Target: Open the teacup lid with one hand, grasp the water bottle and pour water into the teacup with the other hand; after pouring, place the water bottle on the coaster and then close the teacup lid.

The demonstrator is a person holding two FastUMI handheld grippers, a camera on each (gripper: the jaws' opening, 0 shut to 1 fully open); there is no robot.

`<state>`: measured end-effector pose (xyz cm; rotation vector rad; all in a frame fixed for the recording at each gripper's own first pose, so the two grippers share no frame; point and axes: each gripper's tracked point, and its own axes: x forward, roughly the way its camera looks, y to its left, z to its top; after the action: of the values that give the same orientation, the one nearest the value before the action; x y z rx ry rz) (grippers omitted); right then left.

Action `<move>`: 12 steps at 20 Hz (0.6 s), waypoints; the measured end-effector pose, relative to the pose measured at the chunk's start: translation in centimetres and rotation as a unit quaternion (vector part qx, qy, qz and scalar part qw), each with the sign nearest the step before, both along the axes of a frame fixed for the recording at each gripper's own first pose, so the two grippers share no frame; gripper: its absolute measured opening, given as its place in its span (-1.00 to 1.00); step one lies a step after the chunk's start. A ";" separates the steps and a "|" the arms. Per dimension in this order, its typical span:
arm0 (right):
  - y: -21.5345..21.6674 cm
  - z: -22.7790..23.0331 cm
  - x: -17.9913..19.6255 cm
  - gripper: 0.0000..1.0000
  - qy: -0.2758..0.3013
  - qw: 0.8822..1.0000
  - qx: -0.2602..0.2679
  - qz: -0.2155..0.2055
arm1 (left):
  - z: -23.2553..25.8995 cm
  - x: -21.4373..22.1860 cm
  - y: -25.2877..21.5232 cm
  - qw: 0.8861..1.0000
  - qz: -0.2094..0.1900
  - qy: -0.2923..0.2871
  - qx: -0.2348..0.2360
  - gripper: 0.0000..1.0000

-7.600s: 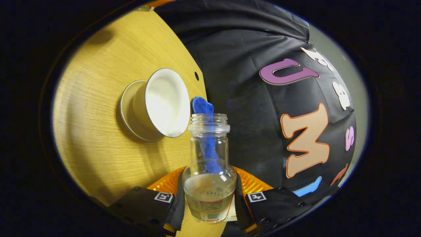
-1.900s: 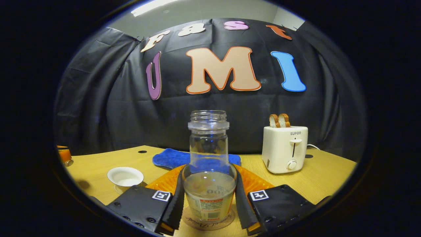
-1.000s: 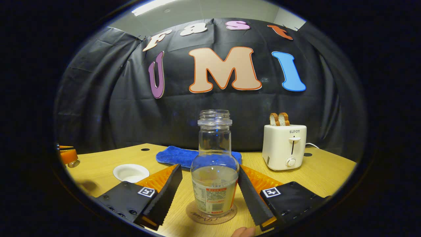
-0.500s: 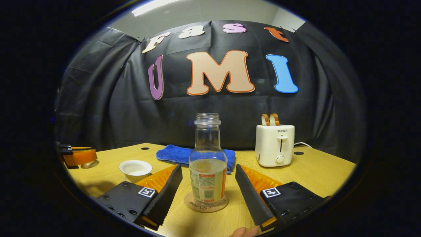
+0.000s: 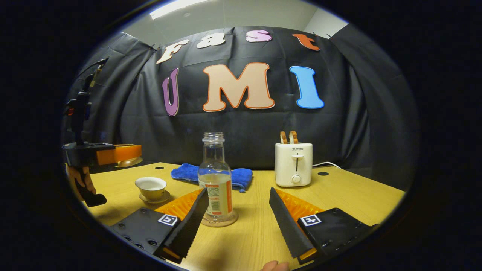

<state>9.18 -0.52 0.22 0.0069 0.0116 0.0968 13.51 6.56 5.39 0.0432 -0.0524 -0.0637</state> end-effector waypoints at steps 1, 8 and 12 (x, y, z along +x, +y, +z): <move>-0.4 0.1 -0.3 0.96 -0.001 1.000 0.000 -0.003 | -0.3 0.5 -0.4 1.000 -0.004 0.004 0.001 -0.55; -1.5 0.0 -0.8 0.94 -0.002 1.000 0.000 -0.009 | -3.6 3.2 -0.9 0.999 -0.001 0.047 0.012 -0.54; -1.4 0.1 -0.9 0.96 -0.001 1.000 0.000 -0.009 | -5.3 3.6 -0.7 0.997 0.009 0.072 0.021 -0.57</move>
<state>8.30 -1.95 0.30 0.0061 0.0090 0.0791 17.10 5.84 0.12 0.0817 0.0933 -0.0488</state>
